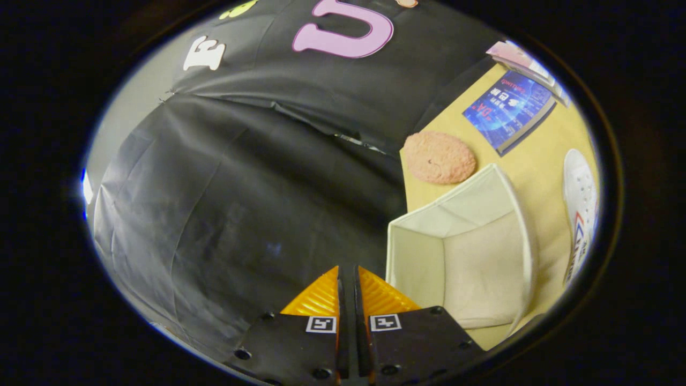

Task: Open the storage box then place both shoes into the box .Put the left shoe in first, then the right shoe, with the right side of both shoes facing outward in a uniform manner.

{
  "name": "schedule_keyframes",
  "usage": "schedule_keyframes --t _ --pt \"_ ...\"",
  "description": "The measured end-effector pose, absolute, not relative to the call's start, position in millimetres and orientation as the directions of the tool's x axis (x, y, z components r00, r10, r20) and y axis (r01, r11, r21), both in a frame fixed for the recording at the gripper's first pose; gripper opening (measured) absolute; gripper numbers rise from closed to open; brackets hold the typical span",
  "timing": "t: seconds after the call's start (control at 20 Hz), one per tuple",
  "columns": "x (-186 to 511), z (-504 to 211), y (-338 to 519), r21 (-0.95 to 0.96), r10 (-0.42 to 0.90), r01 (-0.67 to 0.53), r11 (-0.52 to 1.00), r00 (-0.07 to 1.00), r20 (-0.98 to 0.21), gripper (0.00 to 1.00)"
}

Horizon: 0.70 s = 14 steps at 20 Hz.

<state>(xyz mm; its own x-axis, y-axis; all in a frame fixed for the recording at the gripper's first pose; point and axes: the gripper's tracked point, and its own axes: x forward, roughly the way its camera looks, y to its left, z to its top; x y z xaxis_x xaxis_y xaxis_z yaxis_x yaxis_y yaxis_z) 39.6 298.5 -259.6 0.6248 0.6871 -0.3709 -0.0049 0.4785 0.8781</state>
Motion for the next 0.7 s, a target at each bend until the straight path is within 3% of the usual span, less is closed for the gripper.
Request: schedule_keyframes --t 0.25,0.7 --pt "49 -273 236 0.824 0.596 0.018 0.567 0.682 -0.425 0.09" --pt "41 -333 106 0.707 0.393 0.181 0.684 0.725 -0.566 0.09"
